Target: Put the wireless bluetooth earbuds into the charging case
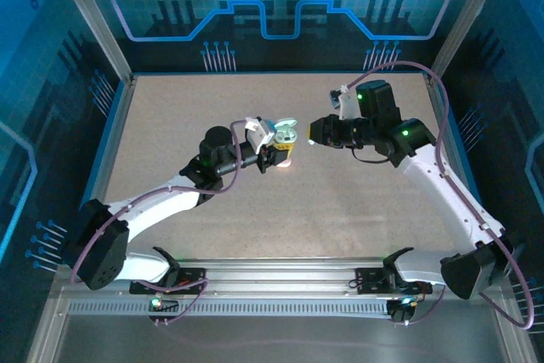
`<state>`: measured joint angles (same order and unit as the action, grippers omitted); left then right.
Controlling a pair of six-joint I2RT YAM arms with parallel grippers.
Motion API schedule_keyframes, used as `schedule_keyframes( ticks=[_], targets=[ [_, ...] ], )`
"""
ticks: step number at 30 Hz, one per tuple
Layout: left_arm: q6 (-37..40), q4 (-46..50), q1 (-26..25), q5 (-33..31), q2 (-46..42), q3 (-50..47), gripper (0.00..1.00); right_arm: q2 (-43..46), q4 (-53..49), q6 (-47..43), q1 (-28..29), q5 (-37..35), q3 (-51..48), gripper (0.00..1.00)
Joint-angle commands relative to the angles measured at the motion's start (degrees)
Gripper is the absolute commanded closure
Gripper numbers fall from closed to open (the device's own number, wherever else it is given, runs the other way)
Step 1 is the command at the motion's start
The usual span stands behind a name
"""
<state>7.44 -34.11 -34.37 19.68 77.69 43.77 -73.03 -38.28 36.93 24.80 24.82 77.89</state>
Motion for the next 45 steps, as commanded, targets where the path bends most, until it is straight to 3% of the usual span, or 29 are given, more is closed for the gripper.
schedule_keyframes(
  ticks=[1,27,35,45],
  targets=[
    [0.4,-2.8,-1.2,-0.4,1.1,0.9,0.73,-0.6,4.4,2.4,2.8,2.8,2.5,0.81],
    [-3.2,-9.5,-3.2,-2.2,1.8,0.6,0.73,-5.4,10.4,6.3,10.8,-9.1,0.8,0.81],
    [-4.0,-11.1,-3.3,-1.9,1.5,0.1,0.73,-3.9,11.0,5.4,11.4,-14.8,-1.4,0.81],
    [-5.2,-13.2,-3.3,-3.4,1.4,-0.3,0.73,-2.5,10.9,4.3,11.6,-16.2,-2.1,0.81]
  ],
)
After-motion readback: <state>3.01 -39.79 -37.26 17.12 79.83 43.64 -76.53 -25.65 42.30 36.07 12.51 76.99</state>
